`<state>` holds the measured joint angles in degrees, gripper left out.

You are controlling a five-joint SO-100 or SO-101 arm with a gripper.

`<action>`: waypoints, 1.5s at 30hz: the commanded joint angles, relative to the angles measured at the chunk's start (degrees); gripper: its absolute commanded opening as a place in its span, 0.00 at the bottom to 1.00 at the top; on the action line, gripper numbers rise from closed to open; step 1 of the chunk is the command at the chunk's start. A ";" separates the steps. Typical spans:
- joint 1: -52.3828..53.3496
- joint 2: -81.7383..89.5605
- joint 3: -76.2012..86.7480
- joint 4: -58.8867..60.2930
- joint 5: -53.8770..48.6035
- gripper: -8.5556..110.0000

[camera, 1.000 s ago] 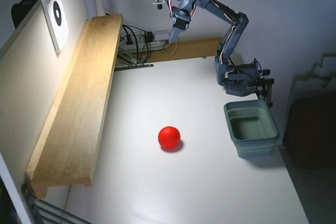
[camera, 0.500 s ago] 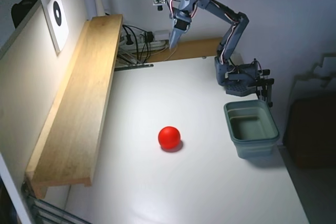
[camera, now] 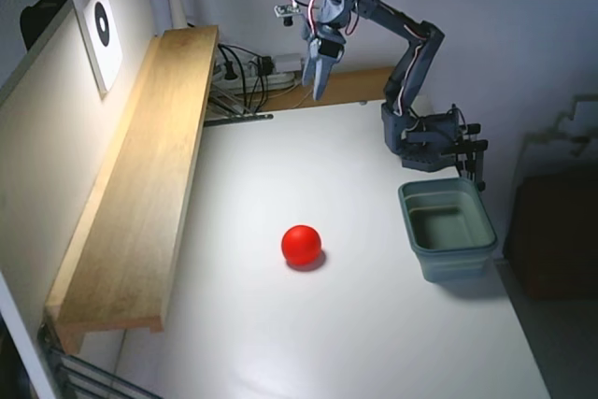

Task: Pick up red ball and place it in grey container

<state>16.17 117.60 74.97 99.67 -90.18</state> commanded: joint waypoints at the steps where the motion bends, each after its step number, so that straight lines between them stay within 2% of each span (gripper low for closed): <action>1: -5.42 1.64 0.78 0.33 0.18 0.39; 13: -23.68 1.64 0.78 0.33 0.18 0.39; 27: -23.88 -2.63 -0.79 0.33 0.18 0.39; 36: -23.88 -15.32 -8.22 -4.12 0.18 0.39; 45: -23.88 -31.74 -23.18 -5.60 0.18 0.39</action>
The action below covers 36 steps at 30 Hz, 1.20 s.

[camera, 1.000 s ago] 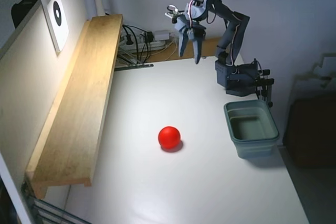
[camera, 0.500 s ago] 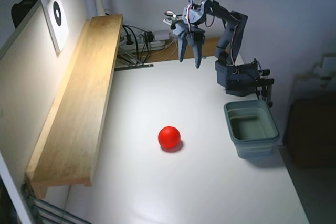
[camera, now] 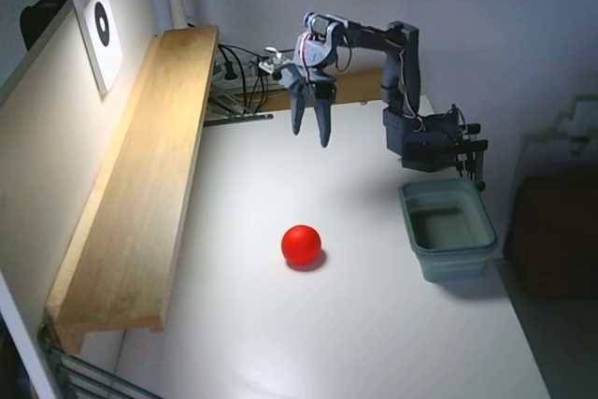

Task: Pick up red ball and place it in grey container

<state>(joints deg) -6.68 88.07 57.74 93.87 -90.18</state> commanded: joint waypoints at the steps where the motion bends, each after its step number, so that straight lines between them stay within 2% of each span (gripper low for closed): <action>1: -1.03 -4.50 -8.50 0.45 0.18 0.39; 9: -5.75 -6.07 -10.31 0.70 0.18 0.39; 36: -7.50 -12.78 -18.73 2.40 0.18 0.39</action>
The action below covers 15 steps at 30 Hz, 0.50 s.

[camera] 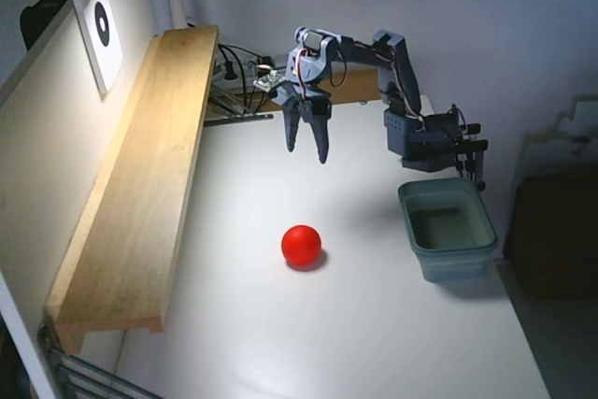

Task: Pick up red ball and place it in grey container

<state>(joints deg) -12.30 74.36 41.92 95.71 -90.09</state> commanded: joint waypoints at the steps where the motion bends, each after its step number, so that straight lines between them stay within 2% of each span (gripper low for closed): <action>1: -2.51 0.93 -2.91 0.56 0.09 0.39; 8: -6.06 0.40 -3.61 0.73 0.09 0.39; 15: -6.06 -6.36 -13.15 3.51 0.09 0.39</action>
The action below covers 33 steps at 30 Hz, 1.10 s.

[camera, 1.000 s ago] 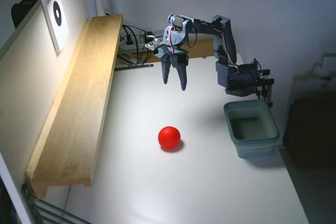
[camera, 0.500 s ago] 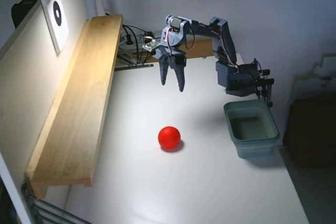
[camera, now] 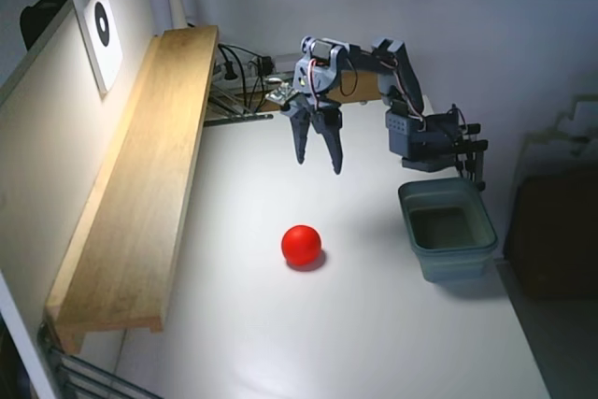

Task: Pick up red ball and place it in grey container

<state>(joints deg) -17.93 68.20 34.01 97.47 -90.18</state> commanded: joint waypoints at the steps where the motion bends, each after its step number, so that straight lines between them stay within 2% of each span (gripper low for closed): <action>1: -0.44 -1.11 -6.51 2.12 0.18 0.39; 8: -0.44 2.48 2.47 -3.27 0.18 0.39; 20: -0.44 9.73 25.85 -19.40 0.18 0.39; 33: -0.44 12.30 41.19 -32.17 0.18 0.39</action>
<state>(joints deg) -17.84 76.46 74.00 67.32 -90.09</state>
